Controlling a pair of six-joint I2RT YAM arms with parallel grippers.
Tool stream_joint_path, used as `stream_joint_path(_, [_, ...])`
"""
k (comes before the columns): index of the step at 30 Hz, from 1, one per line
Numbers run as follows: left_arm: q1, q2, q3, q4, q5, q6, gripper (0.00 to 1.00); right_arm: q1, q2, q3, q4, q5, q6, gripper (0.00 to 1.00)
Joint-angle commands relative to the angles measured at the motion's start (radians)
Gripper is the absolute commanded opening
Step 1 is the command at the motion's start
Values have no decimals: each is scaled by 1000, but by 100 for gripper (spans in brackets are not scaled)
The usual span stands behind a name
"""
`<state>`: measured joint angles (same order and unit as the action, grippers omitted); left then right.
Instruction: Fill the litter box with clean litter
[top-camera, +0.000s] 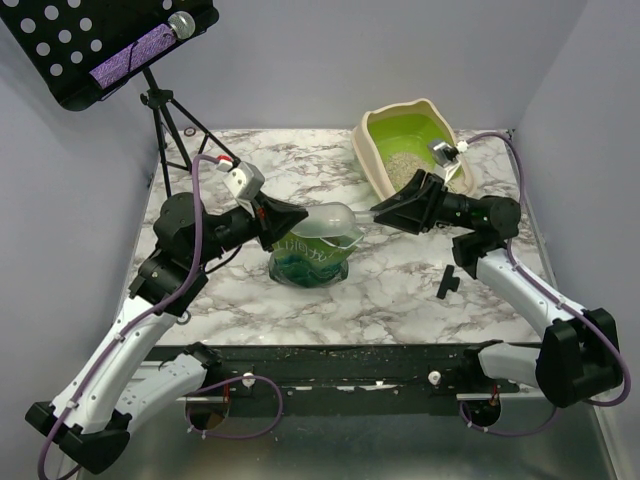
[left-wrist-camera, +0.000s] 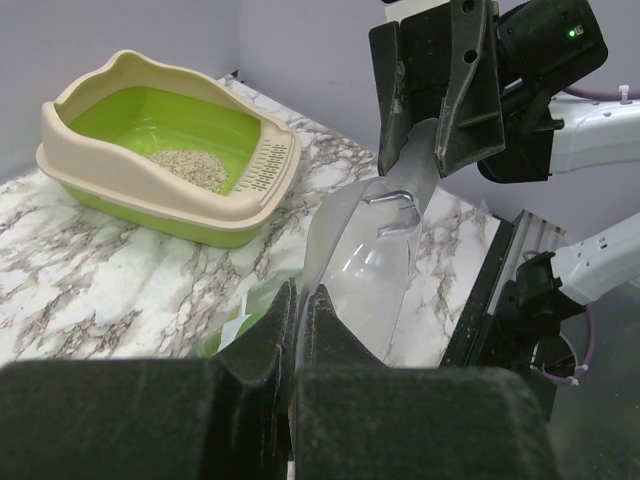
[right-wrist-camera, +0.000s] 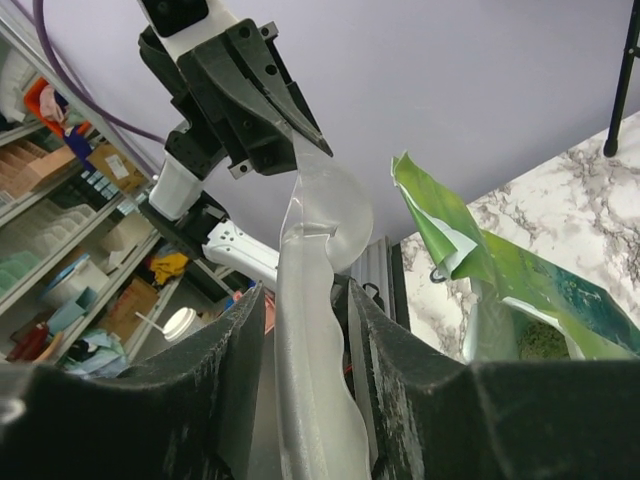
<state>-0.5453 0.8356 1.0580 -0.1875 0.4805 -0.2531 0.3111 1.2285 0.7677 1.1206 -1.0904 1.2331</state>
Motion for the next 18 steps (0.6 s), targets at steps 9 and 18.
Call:
stream_joint_path(9, [4, 30, 43, -23, -11, 43, 0, 40, -32, 62, -214, -37, -175, 35])
stream_joint_path(18, [4, 34, 34, -29, -49, 78, 29, 51, -81, 77, -405, 18, -299, 1])
